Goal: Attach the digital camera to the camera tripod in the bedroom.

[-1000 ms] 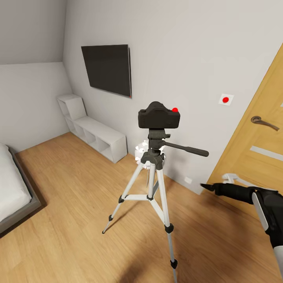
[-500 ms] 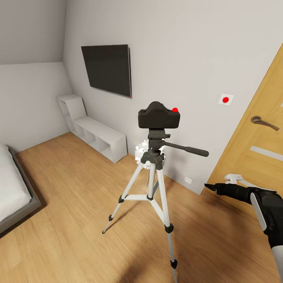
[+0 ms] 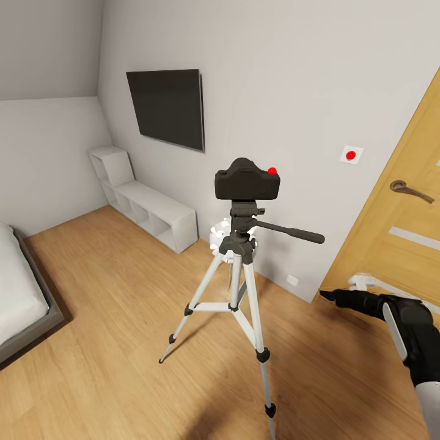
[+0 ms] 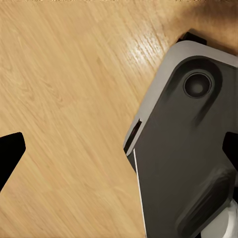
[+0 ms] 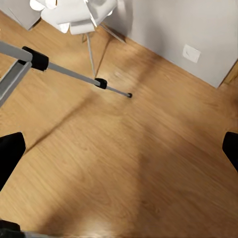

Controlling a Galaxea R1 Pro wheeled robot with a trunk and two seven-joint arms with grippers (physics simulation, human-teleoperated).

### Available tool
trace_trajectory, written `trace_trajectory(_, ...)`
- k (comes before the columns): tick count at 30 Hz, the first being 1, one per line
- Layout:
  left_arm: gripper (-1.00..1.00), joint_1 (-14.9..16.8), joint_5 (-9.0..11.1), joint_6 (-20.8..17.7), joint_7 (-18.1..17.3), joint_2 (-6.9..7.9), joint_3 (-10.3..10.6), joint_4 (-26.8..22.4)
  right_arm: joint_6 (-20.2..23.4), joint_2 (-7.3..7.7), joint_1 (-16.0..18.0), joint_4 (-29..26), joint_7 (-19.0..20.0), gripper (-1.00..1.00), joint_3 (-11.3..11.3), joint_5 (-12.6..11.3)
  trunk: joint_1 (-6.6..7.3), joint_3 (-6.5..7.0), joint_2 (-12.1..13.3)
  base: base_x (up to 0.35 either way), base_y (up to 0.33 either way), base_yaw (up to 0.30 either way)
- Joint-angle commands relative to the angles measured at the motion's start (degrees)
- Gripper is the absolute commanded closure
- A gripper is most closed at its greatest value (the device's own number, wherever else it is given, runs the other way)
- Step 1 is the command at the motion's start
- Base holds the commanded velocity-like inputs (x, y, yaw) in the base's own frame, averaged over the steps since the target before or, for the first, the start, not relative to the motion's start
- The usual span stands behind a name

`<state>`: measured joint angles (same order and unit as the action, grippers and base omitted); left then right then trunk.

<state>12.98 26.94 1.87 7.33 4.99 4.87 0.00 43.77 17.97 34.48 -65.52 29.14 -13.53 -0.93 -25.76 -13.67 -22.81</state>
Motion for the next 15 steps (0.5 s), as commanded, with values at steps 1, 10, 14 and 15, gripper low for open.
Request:
trace_trajectory(1,-1.00,0.0,0.5,0.2,0.1,-0.02,0.5,0.0,0.3,-0.51,0.1,0.9,0.1,-1.00,-0.1,0.0,-0.03,-0.10,-0.1,0.000,0.000,0.000)
trace_trajectory(10,-1.00,0.0,0.5,0.3,0.2,-0.07,0.5,0.0,-2.5,-4.52,0.1,15.2,-0.8,-1.00,-0.1,1.2,-0.03,-0.10,-0.1,0.000,0.000,0.000)
trace_trajectory(14,-1.00,0.0,0.2,0.5,0.2,-0.21,0.5,-0.1,-8.3,-5.11,0.1,26.7,-1.8,-1.00,0.0,3.6,-0.03,-0.10,-0.1,0.000,0.000,0.000)
trace_trajectory(15,-1.00,0.0,0.1,0.5,0.2,-0.21,0.5,-0.1,-9.5,-5.17,0.1,29.0,-2.1,-1.00,-0.1,4.2,-0.03,-0.10,-0.1,0.000,0.000,0.000)
